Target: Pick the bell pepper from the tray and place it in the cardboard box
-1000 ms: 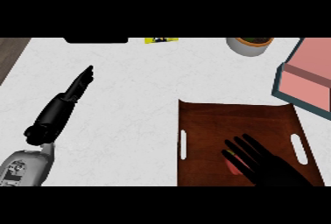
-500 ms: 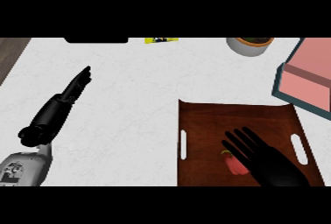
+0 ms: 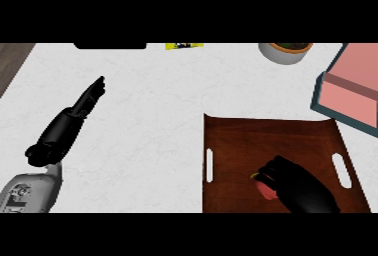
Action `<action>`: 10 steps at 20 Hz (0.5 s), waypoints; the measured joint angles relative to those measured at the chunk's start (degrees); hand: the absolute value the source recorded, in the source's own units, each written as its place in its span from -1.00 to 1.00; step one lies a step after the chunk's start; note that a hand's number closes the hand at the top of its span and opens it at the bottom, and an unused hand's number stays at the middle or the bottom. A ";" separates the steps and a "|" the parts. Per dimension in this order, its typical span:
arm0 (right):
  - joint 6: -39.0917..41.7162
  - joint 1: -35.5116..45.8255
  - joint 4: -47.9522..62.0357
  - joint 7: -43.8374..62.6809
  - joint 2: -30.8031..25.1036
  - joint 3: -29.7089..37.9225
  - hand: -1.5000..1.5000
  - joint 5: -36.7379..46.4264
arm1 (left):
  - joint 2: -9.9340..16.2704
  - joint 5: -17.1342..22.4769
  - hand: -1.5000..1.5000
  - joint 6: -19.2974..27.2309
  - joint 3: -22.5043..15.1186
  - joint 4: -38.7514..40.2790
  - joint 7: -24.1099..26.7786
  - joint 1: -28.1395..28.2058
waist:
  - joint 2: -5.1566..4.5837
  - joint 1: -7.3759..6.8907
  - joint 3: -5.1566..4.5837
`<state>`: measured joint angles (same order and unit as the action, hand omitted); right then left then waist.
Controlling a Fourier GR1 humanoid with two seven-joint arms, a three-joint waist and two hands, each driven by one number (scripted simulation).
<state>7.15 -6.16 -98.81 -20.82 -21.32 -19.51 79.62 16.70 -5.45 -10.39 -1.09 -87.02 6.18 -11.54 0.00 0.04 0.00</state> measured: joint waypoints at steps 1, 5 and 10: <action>-0.79 0.94 0.72 -0.72 0.29 -0.10 1.00 0.19 | 0.09 -0.05 0.00 -0.29 0.30 0.58 0.03 -0.57 | -0.01 0.00 0.00; -5.83 1.89 1.79 -3.65 0.99 0.01 1.00 0.16 | -0.45 -0.28 0.00 -0.59 0.65 0.08 -1.46 -1.56 | 0.02 0.00 0.01; -10.49 1.10 0.61 -6.07 1.68 -0.19 1.00 0.70 | -1.74 -1.42 0.00 -0.37 0.57 -1.08 -2.05 -0.99 | 0.05 0.10 -0.02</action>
<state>-3.34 -5.06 -98.21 -26.88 -19.63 -19.70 80.32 14.96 -6.86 -10.76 -0.52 -88.09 4.14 -12.52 0.06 0.13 -0.02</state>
